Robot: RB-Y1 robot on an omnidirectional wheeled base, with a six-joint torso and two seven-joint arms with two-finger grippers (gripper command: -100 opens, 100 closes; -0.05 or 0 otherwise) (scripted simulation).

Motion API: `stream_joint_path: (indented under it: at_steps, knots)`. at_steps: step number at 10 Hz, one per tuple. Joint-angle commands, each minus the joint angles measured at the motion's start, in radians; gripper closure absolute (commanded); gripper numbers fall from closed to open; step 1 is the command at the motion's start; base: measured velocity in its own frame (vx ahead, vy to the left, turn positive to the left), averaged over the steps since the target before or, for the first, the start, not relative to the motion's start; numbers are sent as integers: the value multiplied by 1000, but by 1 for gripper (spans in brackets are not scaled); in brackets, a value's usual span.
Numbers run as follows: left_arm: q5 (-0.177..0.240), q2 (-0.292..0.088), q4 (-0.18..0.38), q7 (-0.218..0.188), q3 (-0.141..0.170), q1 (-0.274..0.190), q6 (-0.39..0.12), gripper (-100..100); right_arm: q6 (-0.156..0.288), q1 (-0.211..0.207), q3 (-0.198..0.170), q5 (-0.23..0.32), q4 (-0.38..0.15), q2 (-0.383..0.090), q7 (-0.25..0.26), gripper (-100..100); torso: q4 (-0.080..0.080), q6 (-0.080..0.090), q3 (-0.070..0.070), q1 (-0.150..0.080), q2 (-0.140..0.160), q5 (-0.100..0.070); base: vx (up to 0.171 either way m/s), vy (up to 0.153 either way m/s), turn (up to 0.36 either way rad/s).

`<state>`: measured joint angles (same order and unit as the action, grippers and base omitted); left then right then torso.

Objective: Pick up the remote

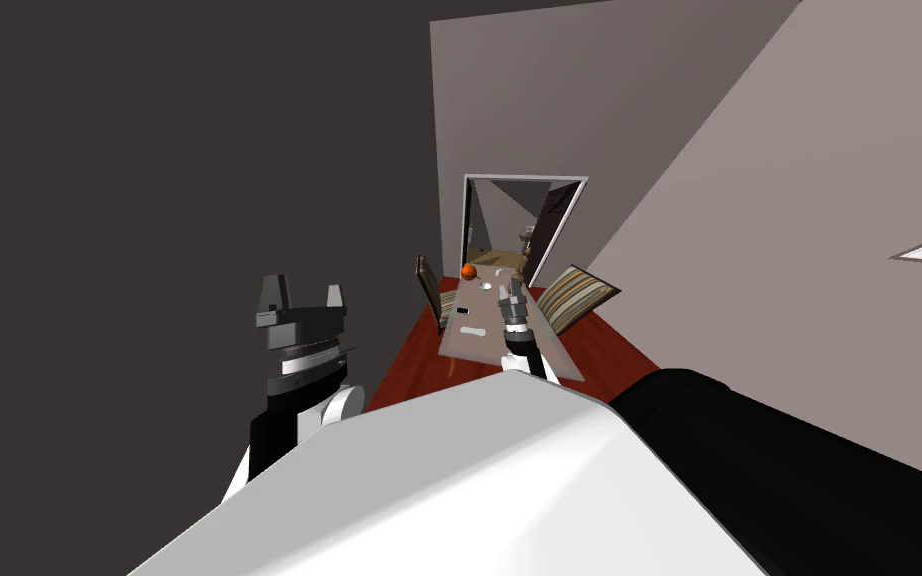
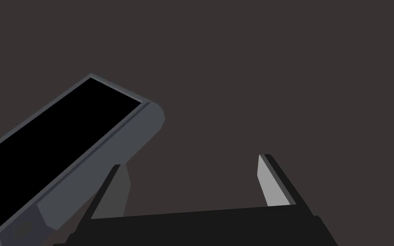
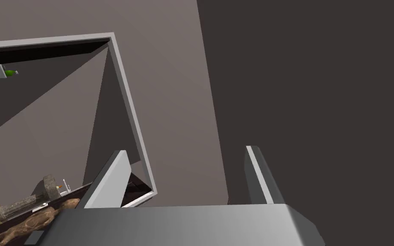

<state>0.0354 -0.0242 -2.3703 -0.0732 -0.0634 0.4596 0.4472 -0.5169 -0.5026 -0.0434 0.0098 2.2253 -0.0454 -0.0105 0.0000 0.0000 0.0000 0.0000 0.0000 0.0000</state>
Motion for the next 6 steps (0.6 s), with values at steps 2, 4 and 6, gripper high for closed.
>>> stream_joint_path:
  at_steps: [2, 4, 6]
  knots:
    - [0, 0, 0, 0, 0, 0, 0, 0, -19, 12, 2, 37, -49, -57, 5, -100, 0, 0, 1, 0, 3, 0, -79, -4, 125]
    - [0, 0, 0, 0, 0, 0, 0, 0, -38, 24, 3, 75, -102, -101, 9, -100, 1, 0, 4, -2, 6, -1, -106, -26, 127]
    - [0, 0, 0, 0, 0, 0, 0, 0, -60, 38, 3, 125, -161, -152, 15, -100, 2, 0, 4, -2, 7, 0, -81, 13, 191]
